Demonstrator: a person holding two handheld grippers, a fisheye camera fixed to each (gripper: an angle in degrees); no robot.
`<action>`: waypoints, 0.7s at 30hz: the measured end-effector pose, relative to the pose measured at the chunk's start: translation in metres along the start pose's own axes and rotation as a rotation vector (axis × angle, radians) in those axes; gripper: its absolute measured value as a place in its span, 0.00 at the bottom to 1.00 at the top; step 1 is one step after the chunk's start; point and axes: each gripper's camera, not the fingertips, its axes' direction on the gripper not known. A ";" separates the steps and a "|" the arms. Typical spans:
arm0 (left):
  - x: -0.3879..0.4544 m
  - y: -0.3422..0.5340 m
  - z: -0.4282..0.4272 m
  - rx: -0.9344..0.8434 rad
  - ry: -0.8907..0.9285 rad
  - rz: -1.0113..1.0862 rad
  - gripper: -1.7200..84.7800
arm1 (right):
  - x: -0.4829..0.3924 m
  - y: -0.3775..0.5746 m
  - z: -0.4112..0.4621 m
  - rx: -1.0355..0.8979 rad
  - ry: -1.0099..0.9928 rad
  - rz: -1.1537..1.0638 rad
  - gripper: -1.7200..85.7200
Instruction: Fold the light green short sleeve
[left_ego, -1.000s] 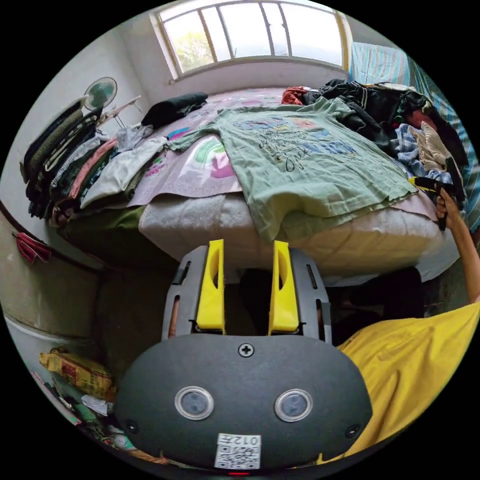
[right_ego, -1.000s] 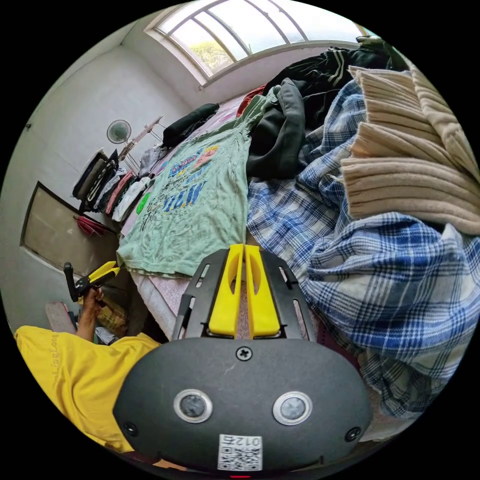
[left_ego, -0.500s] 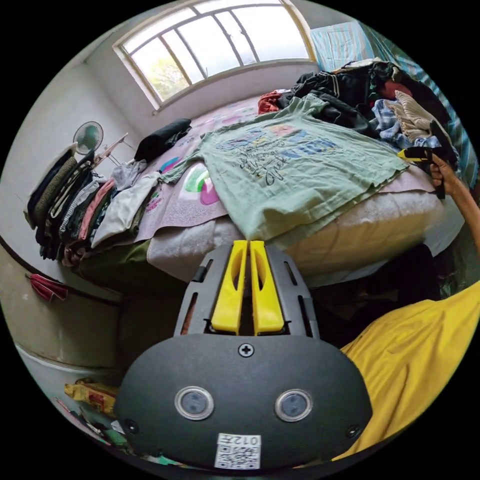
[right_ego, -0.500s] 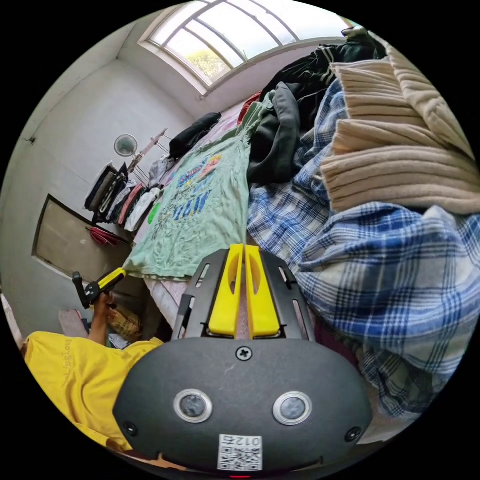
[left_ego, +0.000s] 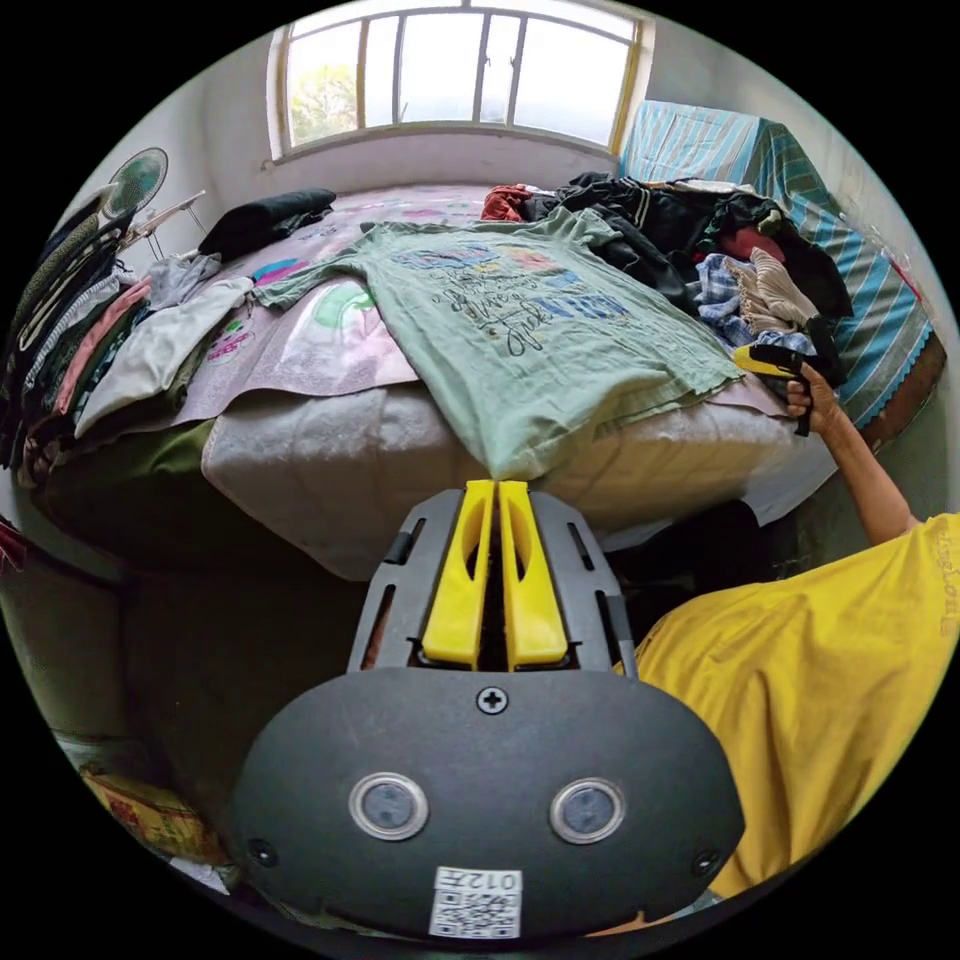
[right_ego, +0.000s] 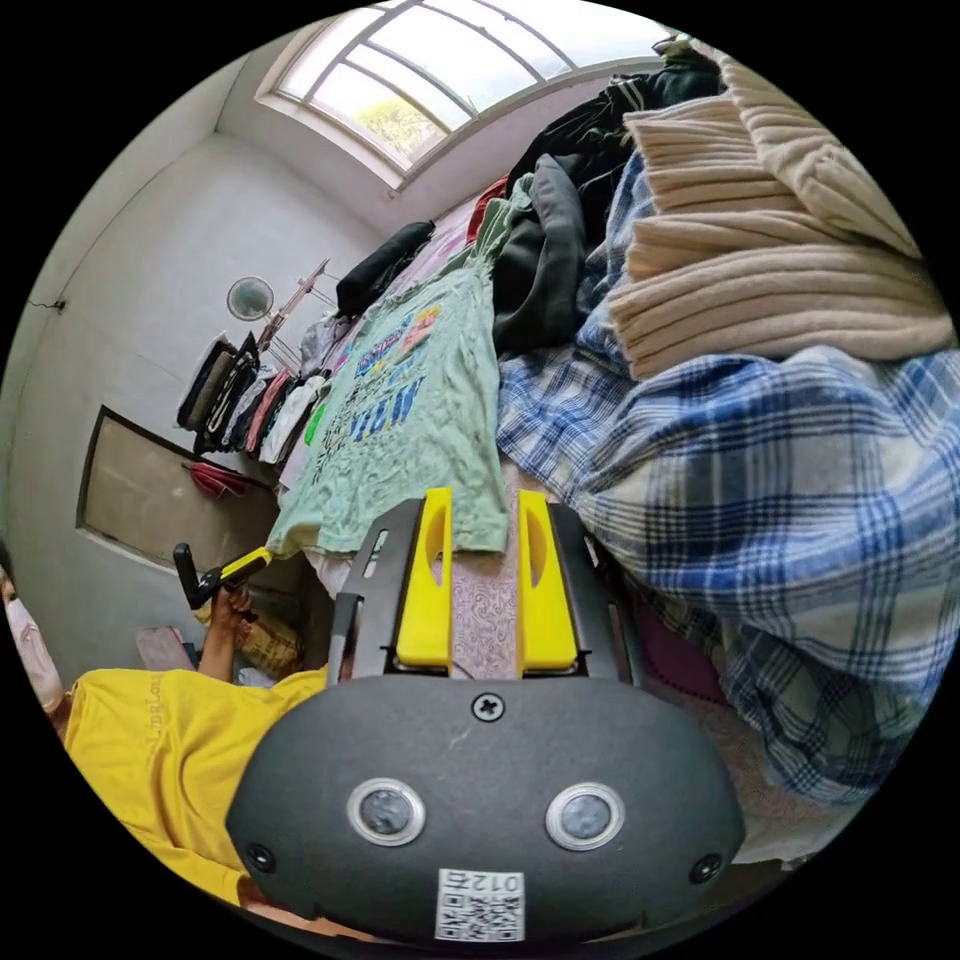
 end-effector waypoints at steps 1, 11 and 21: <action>-0.008 0.001 0.000 0.012 0.014 -0.001 0.02 | -0.004 0.005 0.013 -0.023 0.030 -0.013 0.08; -0.115 0.029 0.010 0.127 0.366 -0.127 0.02 | 0.003 0.065 0.033 0.003 0.054 -0.064 0.03; -0.172 0.034 0.053 -0.011 0.262 -0.054 0.03 | 0.022 0.163 0.128 -0.099 0.110 -0.027 0.07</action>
